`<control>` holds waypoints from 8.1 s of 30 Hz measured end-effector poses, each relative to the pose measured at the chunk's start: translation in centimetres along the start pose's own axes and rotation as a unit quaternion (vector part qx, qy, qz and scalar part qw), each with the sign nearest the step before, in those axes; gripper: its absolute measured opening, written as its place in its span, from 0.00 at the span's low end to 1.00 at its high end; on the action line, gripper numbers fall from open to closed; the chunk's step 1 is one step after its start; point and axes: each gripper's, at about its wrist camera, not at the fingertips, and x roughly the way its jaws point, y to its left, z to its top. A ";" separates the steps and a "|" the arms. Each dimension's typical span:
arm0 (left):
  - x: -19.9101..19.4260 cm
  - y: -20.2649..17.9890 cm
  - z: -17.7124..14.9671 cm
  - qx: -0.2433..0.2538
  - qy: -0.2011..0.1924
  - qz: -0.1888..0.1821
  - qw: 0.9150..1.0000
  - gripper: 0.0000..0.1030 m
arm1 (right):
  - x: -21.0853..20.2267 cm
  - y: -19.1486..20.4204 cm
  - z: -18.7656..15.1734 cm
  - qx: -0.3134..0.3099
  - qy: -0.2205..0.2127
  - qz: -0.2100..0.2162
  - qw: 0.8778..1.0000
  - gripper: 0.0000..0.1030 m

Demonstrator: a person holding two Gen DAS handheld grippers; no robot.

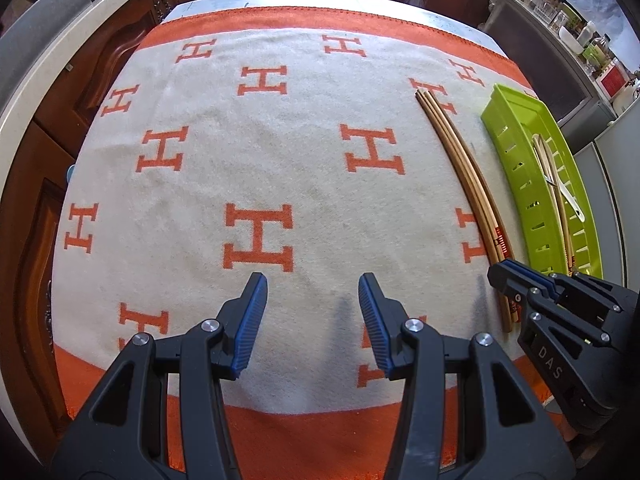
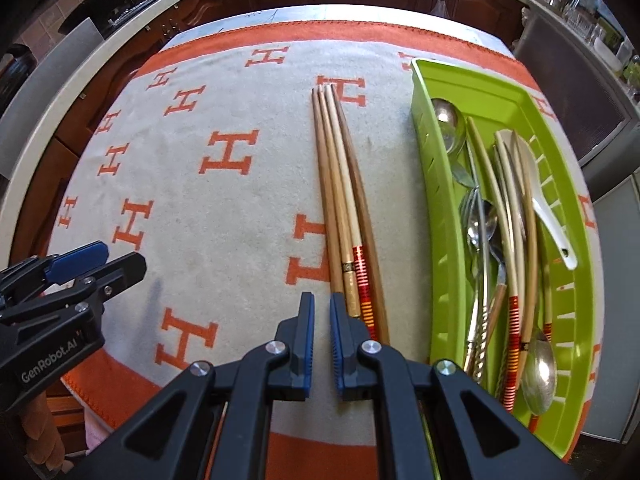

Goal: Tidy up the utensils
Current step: 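Move the right tool back to the wooden chopsticks and close on one, then lift the chopstick and carry it over the green tray with the right tool, then lower the chopstick into the tray with the right tool while the left grasps another chopstick, then carry the chopstick into the tray with the left tool and open both tools, then move the right tool to a remaining wooden chopstick and close on it, then carry the chopstick over the tray with the right tool while the left grasps the last chopstick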

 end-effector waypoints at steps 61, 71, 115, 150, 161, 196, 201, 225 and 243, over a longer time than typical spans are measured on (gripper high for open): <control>4.5 -10.8 4.7 -0.021 0.098 -0.095 0.990 0.29 | -6.5 -14.7 -2.5 0.176 -0.088 0.062 0.979 0.06; 6.0 -12.1 4.7 -0.026 0.103 -0.067 0.992 0.29 | -6.4 -15.0 -2.8 0.168 -0.092 0.057 0.980 0.06; -4.6 -14.3 2.8 0.016 0.029 -0.137 0.990 0.04 | -7.8 -14.0 -3.8 0.140 -0.092 0.080 0.983 0.08; -5.3 -13.3 3.4 0.068 0.012 -0.095 0.993 0.28 | -8.3 -12.2 -3.6 0.121 -0.085 0.087 0.985 0.08; -4.6 -8.5 2.9 0.049 -0.019 -0.034 0.998 0.29 | -6.8 -7.6 -2.6 0.069 -0.056 0.092 0.992 0.08; 0.7 0.1 3.2 -0.036 0.009 -0.058 0.998 0.29 | 2.1 -3.6 5.2 0.147 0.092 0.030 0.984 0.22; 0.7 0.0 3.2 -0.035 0.009 -0.058 0.998 0.29 | 2.5 -3.5 4.4 0.157 0.105 0.084 0.978 0.21; 1.2 -3.9 3.8 -0.011 0.022 -0.082 0.996 0.29 | -3.5 -3.7 2.3 0.104 0.001 0.113 0.988 0.06; 4.8 -12.2 4.1 0.041 0.066 -0.034 0.996 0.28 | -7.7 -13.5 -1.3 0.161 -0.056 0.082 0.982 0.06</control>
